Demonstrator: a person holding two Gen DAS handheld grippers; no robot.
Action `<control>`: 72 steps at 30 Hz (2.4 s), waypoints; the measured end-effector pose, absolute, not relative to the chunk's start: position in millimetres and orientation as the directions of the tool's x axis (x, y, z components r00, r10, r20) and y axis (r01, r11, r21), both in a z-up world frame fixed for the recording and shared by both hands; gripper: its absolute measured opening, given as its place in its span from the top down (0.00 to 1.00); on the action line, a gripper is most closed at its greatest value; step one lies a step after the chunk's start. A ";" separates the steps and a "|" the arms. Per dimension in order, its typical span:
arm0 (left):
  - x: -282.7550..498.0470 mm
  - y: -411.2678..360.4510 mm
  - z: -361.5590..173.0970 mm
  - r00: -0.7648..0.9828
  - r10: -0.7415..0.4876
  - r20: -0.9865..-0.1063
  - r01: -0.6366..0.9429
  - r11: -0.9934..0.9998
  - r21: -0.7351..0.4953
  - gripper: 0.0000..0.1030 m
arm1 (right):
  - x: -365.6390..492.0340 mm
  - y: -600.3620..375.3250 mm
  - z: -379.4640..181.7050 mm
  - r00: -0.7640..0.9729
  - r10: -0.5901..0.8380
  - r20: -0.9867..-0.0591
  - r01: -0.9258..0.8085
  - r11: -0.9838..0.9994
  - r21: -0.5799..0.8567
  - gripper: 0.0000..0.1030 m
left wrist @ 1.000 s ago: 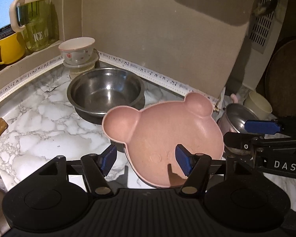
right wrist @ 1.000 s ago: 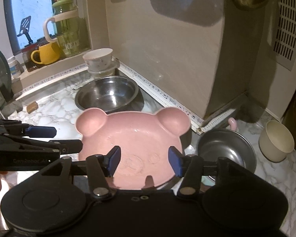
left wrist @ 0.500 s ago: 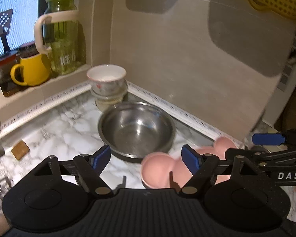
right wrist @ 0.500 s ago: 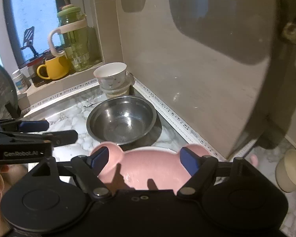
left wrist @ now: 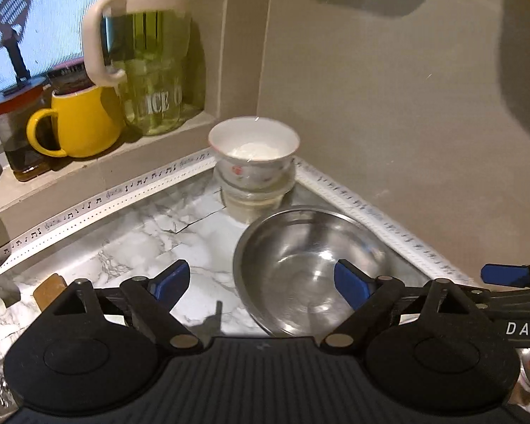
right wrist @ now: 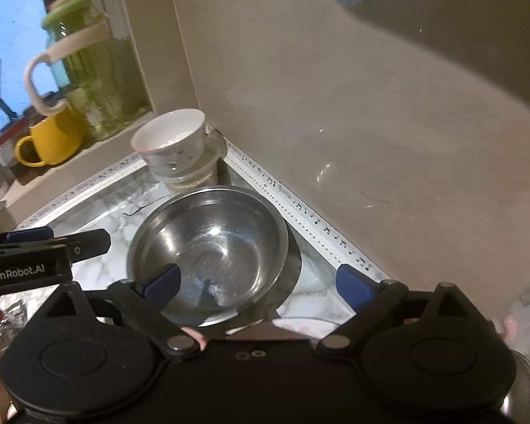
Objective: Organize plates and bowls
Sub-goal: 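Move both grippers to the rim of the large steel bowl, then close both grippers on the steel bowl rim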
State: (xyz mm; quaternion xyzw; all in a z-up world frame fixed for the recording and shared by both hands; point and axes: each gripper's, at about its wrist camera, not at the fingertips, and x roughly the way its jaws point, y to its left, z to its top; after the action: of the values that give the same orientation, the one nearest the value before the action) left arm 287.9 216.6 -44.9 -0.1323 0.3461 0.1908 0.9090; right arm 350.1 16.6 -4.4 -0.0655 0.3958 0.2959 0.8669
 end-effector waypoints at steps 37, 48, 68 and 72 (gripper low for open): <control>371.1 276.2 -132.2 0.545 0.145 -0.825 -0.536 0.817 -0.210 0.61 | 396.6 61.8 -70.0 0.452 0.352 -0.820 -0.472 0.874 0.115 0.64; 372.3 274.3 -132.4 0.549 0.134 -0.825 -0.525 0.823 -0.215 0.77 | 396.1 66.5 -71.0 0.459 0.336 -0.823 -0.475 0.875 0.092 0.83; 325.4 276.4 -83.1 0.561 0.231 -0.795 -0.563 0.811 -0.162 0.82 | 360.9 73.8 -32.9 0.484 0.409 -0.774 -0.554 0.827 0.091 0.85; 309.6 269.2 -68.1 0.565 0.229 -0.793 -0.558 0.814 -0.163 0.82 | 346.6 67.7 -16.7 0.492 0.434 -0.754 -0.575 0.813 0.092 0.85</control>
State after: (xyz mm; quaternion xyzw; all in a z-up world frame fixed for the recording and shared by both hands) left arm 309.6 269.2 -68.1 -0.2023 0.4065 0.2285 0.8612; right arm 346.6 67.7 -16.7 -0.0862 0.4095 0.2935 0.8595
